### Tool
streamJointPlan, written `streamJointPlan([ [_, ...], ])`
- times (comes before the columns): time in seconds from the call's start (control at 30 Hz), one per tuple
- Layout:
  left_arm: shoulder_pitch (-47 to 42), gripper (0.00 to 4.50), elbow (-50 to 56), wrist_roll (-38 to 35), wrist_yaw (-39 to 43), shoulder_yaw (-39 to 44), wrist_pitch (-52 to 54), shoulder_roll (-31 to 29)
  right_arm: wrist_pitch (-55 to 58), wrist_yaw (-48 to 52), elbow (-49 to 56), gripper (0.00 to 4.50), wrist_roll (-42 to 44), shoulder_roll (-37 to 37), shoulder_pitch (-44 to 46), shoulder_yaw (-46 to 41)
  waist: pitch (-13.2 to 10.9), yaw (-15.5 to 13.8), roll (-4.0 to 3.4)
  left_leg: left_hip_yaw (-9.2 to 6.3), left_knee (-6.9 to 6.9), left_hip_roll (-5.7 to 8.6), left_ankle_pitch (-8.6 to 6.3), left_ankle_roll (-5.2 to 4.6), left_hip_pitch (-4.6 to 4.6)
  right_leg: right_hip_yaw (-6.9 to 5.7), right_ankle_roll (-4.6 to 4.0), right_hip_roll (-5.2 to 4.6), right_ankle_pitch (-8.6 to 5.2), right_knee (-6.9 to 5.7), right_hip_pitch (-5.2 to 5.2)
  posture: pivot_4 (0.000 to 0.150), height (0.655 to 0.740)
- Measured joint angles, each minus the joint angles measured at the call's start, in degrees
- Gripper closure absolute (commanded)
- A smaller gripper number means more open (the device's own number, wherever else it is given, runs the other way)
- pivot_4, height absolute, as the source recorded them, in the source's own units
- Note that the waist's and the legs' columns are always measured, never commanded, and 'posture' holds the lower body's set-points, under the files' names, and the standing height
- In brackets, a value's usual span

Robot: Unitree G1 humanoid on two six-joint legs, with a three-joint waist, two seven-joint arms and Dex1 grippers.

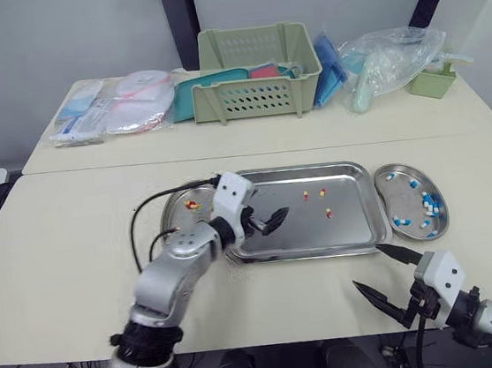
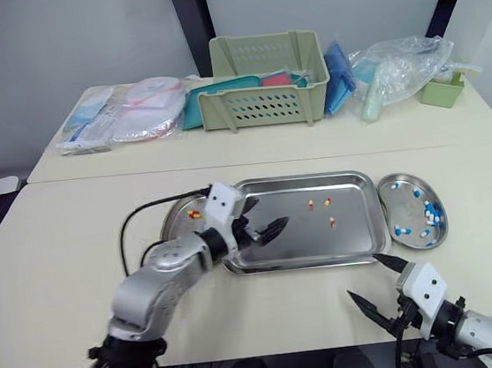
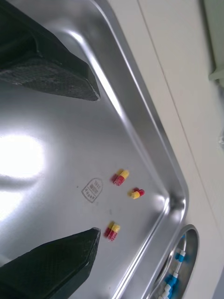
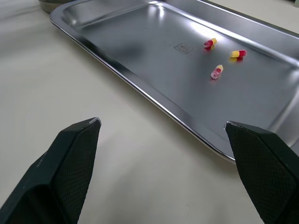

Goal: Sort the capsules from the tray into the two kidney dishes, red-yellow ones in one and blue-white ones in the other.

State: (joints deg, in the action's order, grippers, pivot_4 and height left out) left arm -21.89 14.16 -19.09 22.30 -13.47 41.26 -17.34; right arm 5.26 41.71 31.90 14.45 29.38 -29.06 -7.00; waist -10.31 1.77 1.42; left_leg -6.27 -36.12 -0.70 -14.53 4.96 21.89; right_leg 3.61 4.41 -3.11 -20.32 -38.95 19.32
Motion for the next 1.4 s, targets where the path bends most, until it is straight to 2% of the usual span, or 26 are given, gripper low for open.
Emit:
streamJointPlan([
  [0.07,-1.6,0.85,-3.9,2.0,-1.2,-1.3,-1.1,3.3,-0.2,-0.6,0.0,0.0,-0.1,-0.4,-0.1,0.6,0.0,-0.1,0.0,-0.01,-0.01,0.0,0.0,0.0,0.01,0.0,0.0,0.0,0.0,0.0,0.0,0.15,0.74],
  [0.43,-8.2,0.85,-19.0,10.5,-5.9,-4.2,-8.0,14.5,-0.5,-2.8,0.6,0.0,-1.2,-0.6,-0.7,2.7,0.0,-0.1,0.0,0.01,-0.03,0.02,0.0,0.01,0.02,0.01,0.01,-0.01,0.0,0.01,0.0,0.15,0.74],
  [0.7,-12.9,0.85,-29.2,13.4,-7.7,-3.4,-10.0,18.0,2.3,-4.8,3.7,0.0,-1.5,-0.6,-0.2,3.9,0.0,-0.1,0.0,0.01,-0.03,0.03,0.01,0.01,0.03,0.0,0.02,-0.01,0.0,0.01,0.01,0.15,0.74],
  [0.87,-14.3,0.85,-31.9,14.1,-7.3,-2.9,-11.3,19.1,4.4,-5.8,5.1,0.0,-1.3,-0.6,0.5,3.9,0.0,-0.2,0.01,0.0,-0.03,0.04,0.01,0.01,0.03,-0.01,0.03,-0.02,0.0,0.01,0.0,0.15,0.74],
  [0.97,-14.9,1.4,-32.6,14.1,-6.3,-2.8,-10.8,19.7,6.0,-6.4,6.6,0.0,-0.7,-0.6,1.1,3.9,0.0,-0.2,0.0,0.0,-0.03,0.04,0.01,0.01,0.03,0.0,0.03,-0.02,0.0,0.01,0.0,0.15,0.74],
  [1.27,-14.6,4.31,-32.5,15.6,-4.1,-3.0,-10.4,19.5,9.3,-7.4,8.9,0.0,1.5,-0.6,1.1,3.3,0.0,-0.2,-0.01,0.0,-0.03,0.04,0.01,0.01,0.02,-0.01,0.03,-0.02,0.0,0.01,-0.01,0.15,0.74],
  [1.3,-14.6,4.44,-32.5,15.7,-4.0,-3.0,-10.4,19.5,9.3,-7.4,8.9,0.0,1.5,-0.5,0.9,3.2,0.0,-0.2,-0.01,0.0,-0.03,0.04,0.01,0.01,0.02,-0.01,0.03,-0.02,0.0,0.01,-0.01,0.15,0.74],
  [1.4,-14.4,4.44,-32.3,16.0,-3.6,-3.1,-10.4,19.3,9.1,-7.2,8.9,0.0,1.3,0.2,0.3,2.2,0.0,-0.2,-0.01,0.0,-0.03,0.04,0.01,0.01,0.01,-0.01,0.03,-0.02,0.0,0.01,-0.01,0.15,0.74],
])
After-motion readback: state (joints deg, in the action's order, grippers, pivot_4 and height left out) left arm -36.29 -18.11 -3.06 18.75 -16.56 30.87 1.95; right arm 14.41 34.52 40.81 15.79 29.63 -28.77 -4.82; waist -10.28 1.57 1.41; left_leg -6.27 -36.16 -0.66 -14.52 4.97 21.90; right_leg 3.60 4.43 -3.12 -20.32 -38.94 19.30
